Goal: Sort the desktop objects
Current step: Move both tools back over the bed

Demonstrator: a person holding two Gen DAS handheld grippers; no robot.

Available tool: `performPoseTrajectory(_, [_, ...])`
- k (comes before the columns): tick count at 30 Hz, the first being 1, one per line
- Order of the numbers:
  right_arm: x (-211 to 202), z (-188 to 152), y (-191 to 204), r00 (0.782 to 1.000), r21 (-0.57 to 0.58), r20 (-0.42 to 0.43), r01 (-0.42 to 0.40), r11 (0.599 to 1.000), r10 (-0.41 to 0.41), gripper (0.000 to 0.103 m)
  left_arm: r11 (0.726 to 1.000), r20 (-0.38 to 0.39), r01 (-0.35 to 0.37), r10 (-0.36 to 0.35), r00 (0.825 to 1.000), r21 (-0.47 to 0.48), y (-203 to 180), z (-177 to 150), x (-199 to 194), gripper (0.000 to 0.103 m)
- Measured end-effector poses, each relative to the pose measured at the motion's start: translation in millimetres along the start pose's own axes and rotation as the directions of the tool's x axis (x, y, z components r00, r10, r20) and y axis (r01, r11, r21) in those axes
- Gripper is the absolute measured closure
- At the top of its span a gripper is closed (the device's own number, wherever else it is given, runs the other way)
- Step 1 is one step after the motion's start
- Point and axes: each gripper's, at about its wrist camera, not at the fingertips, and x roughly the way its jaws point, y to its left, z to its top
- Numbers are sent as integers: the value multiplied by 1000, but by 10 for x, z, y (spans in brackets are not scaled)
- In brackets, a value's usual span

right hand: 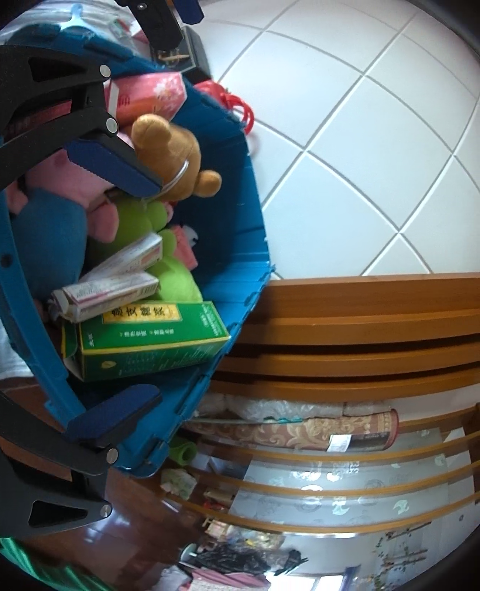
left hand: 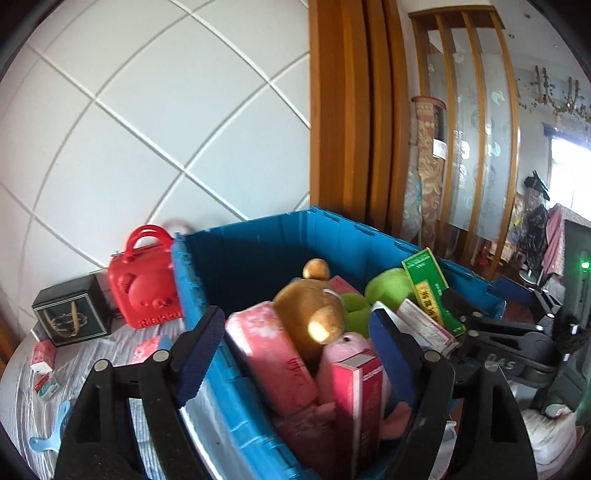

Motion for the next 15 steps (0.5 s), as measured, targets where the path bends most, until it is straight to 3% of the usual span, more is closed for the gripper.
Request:
performPoseTrajectory(8, [-451,59,737,991,-61,89,-98,993,104,0,991,13,-82,84,996,-109,884,-264,-394,23])
performPoseTrajectory(15, [-637,15,1513,981,-99,89,-163,982,172,0,972,-15,-159,159,987,-175,1684,-543,-647,23])
